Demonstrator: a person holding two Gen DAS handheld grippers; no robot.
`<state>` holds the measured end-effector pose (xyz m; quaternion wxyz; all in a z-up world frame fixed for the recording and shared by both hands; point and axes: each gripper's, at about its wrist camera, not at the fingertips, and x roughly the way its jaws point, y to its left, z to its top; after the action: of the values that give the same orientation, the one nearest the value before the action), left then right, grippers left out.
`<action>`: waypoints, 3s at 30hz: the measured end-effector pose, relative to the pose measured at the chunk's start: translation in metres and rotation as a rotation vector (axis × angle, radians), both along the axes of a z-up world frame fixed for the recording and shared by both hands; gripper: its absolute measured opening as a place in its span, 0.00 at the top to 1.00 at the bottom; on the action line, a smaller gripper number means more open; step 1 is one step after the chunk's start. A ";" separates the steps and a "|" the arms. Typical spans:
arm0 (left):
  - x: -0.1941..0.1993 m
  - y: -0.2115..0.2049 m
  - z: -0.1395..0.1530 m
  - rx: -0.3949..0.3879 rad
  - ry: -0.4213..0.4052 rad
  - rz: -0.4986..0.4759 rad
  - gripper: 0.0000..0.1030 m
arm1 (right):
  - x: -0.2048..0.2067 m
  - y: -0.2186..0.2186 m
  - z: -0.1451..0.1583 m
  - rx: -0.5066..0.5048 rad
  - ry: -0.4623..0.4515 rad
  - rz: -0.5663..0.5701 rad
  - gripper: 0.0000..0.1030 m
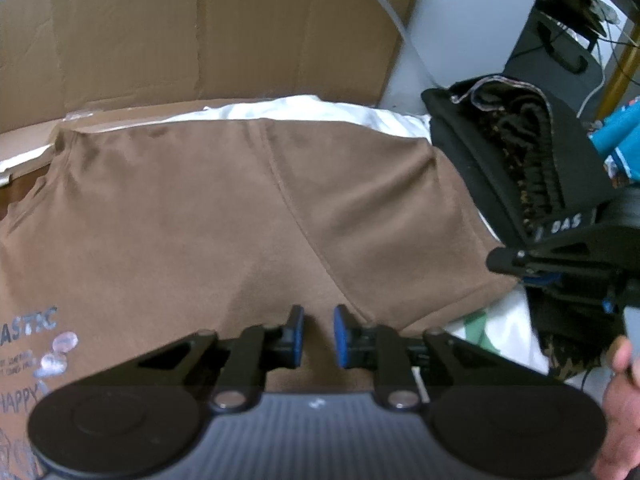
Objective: Fold clothes
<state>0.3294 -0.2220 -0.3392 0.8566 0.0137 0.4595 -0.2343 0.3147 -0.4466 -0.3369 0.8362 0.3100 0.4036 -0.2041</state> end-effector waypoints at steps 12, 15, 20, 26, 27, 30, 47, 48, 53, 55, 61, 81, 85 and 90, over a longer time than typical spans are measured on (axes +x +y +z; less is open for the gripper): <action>-0.008 -0.014 -0.004 0.002 -0.013 -0.073 0.92 | -0.002 0.002 0.003 -0.064 0.006 0.062 0.95; -0.011 -0.015 -0.004 0.019 -0.022 -0.087 0.92 | -0.002 -0.002 0.004 -0.063 0.001 0.075 0.95; -0.015 -0.013 0.002 0.015 -0.027 -0.107 0.91 | -0.003 -0.005 0.010 -0.073 -0.016 0.132 0.96; -0.012 -0.014 -0.010 -0.004 0.014 -0.092 0.92 | -0.004 -0.013 0.023 -0.062 -0.051 0.154 0.96; -0.010 -0.012 -0.012 -0.020 0.028 -0.082 0.93 | -0.006 -0.012 0.025 -0.059 -0.060 0.163 0.96; -0.002 -0.006 -0.015 -0.071 0.062 -0.073 0.94 | -0.009 -0.015 0.029 -0.053 -0.086 0.195 0.96; -0.006 -0.006 -0.018 -0.120 0.081 -0.081 0.94 | 0.011 0.028 0.056 0.105 -0.198 0.393 0.97; -0.007 -0.008 -0.020 -0.123 0.077 -0.083 0.94 | 0.011 0.031 0.058 0.120 -0.204 0.421 0.97; -0.006 -0.007 -0.022 -0.150 0.079 -0.071 0.92 | 0.016 0.043 0.055 0.205 -0.209 0.514 0.97; -0.009 -0.004 -0.021 -0.157 0.073 -0.072 0.92 | 0.017 0.044 0.052 0.227 -0.208 0.541 0.97; -0.023 0.014 -0.008 -0.174 0.058 -0.080 0.85 | 0.021 0.050 0.053 0.274 -0.211 0.610 0.97; -0.015 0.103 0.036 -0.138 -0.009 0.110 0.82 | -0.006 0.120 0.014 0.046 -0.035 0.870 0.93; -0.018 0.104 0.039 -0.126 -0.013 0.105 0.82 | -0.010 0.115 0.012 0.063 0.006 0.908 0.78; -0.017 0.108 0.041 -0.112 -0.019 0.112 0.82 | -0.007 0.080 0.038 0.038 -0.063 0.855 0.64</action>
<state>0.3123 -0.1136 -0.2978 0.8722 -0.0575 0.4375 -0.2112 0.3081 -0.3665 -0.2985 0.8515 0.1363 0.4739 0.1780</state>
